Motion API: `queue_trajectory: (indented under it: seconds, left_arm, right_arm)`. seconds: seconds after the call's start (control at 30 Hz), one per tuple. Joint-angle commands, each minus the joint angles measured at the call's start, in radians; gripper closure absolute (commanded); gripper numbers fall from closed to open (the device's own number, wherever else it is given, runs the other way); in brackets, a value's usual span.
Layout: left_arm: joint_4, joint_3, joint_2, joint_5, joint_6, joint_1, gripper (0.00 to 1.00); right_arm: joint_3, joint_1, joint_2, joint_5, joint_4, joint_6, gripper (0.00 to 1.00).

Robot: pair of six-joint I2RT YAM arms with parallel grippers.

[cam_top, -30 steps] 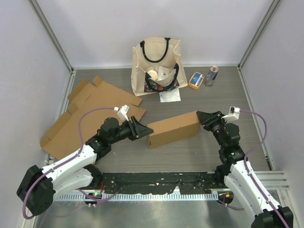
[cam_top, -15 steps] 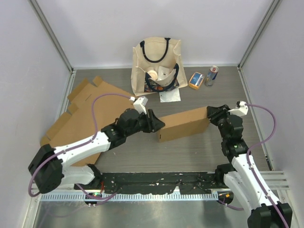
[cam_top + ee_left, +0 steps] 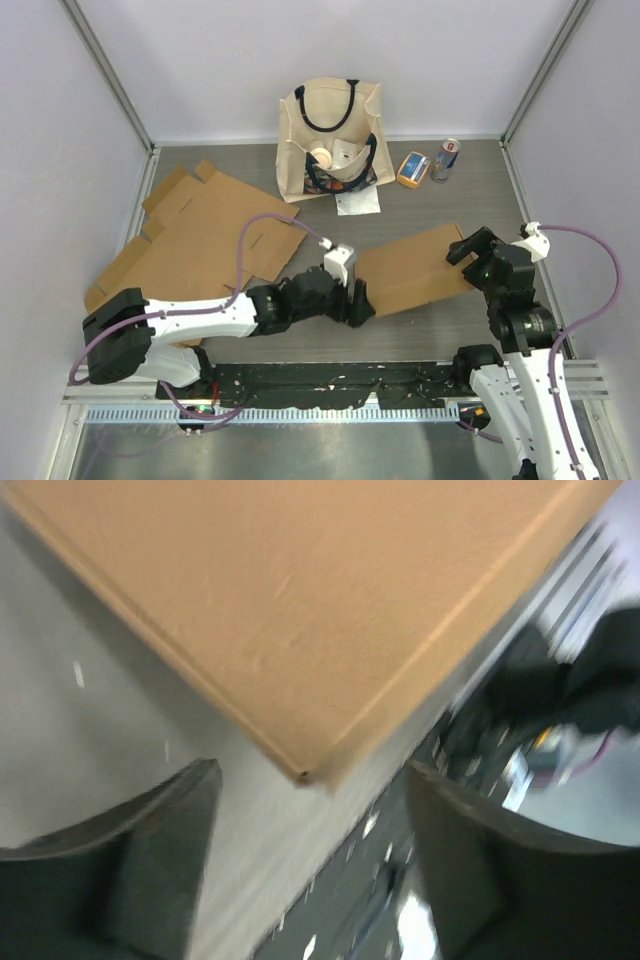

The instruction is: Fold the paper box

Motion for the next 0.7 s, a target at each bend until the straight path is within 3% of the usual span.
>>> queue_trajectory:
  seconds: [0.0, 0.03, 0.17, 0.3, 0.4, 0.53, 0.67]
  left_arm:
    - [-0.282, -0.027, -0.068, 0.089, -0.104, -0.036, 0.11]
    - [-0.340, 0.005, -0.114, 0.106, -0.116, -0.025, 0.01]
    - [-0.538, 0.175, -0.119, 0.249, -0.151, 0.044, 0.00]
    - [-0.566, 0.201, -0.079, 0.322, -0.235, 0.185, 0.00]
    - [-0.412, 0.110, -0.050, 0.365, -0.347, 0.294, 0.00]
    - [-0.260, 0.073, 0.048, 0.404, -0.429, 0.296, 0.00]
    - [-0.053, 0.068, 0.201, 0.414, -0.464, 0.291, 0.13]
  right_arm:
    - [0.223, 0.030, 0.108, -0.071, -0.337, 0.053, 0.06]
    - [0.246, 0.032, 0.154, -0.057, -0.375, 0.028, 0.06]
    - [0.290, 0.030, 0.282, -0.017, -0.400, -0.054, 0.04]
    - [0.297, 0.029, 0.386, -0.029, -0.345, -0.096, 0.04]
    - [0.285, 0.027, 0.455, -0.044, -0.215, -0.110, 0.04]
    - [0.311, -0.058, 0.695, -0.232, -0.059, -0.214, 0.06]
    - [0.290, -0.171, 0.814, -0.391, 0.078, -0.308, 0.06]
